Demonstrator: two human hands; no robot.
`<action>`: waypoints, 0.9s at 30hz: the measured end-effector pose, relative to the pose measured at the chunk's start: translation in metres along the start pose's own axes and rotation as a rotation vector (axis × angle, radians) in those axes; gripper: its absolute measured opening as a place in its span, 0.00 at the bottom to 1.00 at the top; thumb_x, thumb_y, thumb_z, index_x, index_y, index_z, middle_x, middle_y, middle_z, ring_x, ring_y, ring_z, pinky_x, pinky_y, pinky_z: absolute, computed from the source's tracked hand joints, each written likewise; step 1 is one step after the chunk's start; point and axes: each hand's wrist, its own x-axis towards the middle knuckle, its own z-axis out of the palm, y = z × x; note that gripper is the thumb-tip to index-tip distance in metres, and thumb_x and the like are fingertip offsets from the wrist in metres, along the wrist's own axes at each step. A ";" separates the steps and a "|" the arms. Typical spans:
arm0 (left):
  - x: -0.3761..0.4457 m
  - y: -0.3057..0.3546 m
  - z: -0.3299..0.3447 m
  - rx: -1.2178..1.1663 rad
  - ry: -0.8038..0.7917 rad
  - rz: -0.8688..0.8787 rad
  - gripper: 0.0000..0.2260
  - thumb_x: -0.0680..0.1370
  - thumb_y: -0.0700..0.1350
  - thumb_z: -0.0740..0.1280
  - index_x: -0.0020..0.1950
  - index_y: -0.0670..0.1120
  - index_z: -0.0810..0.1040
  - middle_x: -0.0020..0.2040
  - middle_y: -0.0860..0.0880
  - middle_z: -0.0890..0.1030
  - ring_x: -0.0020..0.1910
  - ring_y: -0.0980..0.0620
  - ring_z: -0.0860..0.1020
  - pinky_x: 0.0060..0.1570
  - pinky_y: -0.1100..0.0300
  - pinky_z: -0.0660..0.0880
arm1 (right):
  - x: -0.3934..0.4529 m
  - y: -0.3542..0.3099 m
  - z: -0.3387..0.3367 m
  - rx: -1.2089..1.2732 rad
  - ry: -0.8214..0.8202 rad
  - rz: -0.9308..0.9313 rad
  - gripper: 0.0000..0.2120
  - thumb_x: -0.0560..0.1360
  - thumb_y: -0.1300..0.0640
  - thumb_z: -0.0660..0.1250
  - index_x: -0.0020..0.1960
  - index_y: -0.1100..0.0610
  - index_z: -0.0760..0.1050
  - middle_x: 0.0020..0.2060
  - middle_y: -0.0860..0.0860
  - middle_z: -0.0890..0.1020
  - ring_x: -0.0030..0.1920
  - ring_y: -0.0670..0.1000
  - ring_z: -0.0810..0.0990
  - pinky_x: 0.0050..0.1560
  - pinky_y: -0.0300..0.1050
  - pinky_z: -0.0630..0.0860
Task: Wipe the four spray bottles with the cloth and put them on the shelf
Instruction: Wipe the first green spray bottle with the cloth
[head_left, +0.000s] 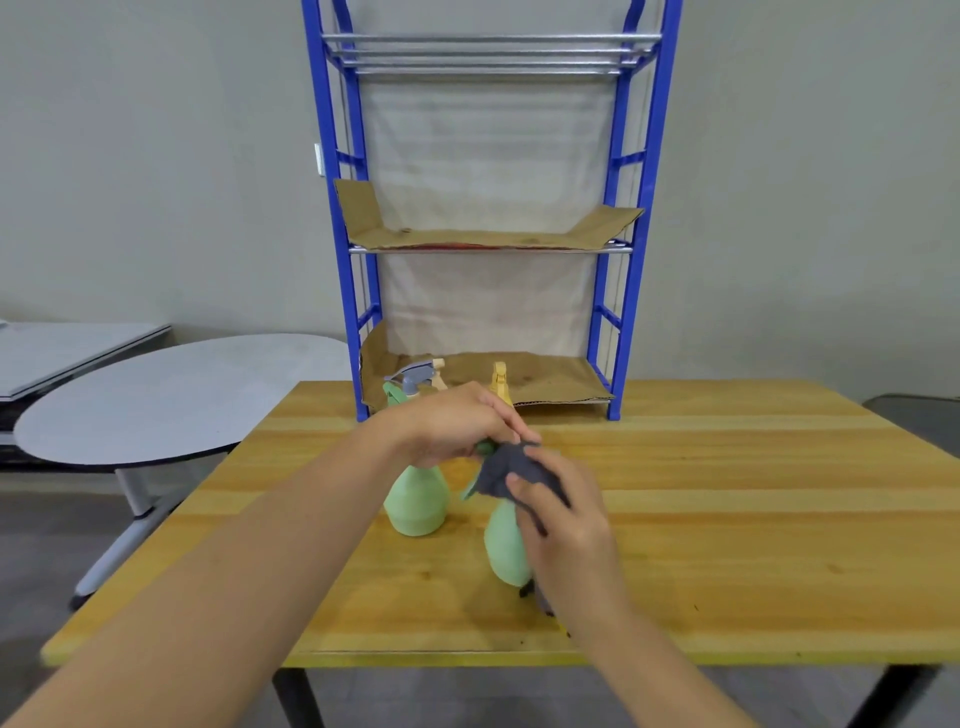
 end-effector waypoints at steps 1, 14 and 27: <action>0.000 0.001 0.000 -0.007 0.005 -0.005 0.12 0.80 0.32 0.64 0.58 0.38 0.85 0.47 0.52 0.87 0.48 0.54 0.81 0.45 0.64 0.77 | 0.004 -0.002 0.000 0.005 0.018 0.041 0.06 0.75 0.66 0.68 0.50 0.62 0.81 0.58 0.58 0.78 0.56 0.56 0.76 0.58 0.44 0.72; -0.005 -0.004 0.004 0.016 -0.006 0.007 0.11 0.82 0.35 0.63 0.59 0.39 0.84 0.50 0.52 0.86 0.53 0.52 0.80 0.58 0.56 0.75 | -0.012 0.001 -0.006 -0.050 -0.191 -0.095 0.13 0.69 0.70 0.75 0.51 0.59 0.81 0.61 0.53 0.76 0.56 0.57 0.76 0.53 0.49 0.76; -0.010 -0.007 0.009 0.153 0.093 0.076 0.11 0.82 0.40 0.64 0.56 0.47 0.86 0.56 0.44 0.85 0.55 0.50 0.80 0.57 0.54 0.77 | -0.009 0.020 -0.025 -0.077 -0.235 -0.055 0.10 0.70 0.68 0.74 0.49 0.58 0.81 0.61 0.52 0.77 0.55 0.56 0.76 0.52 0.49 0.78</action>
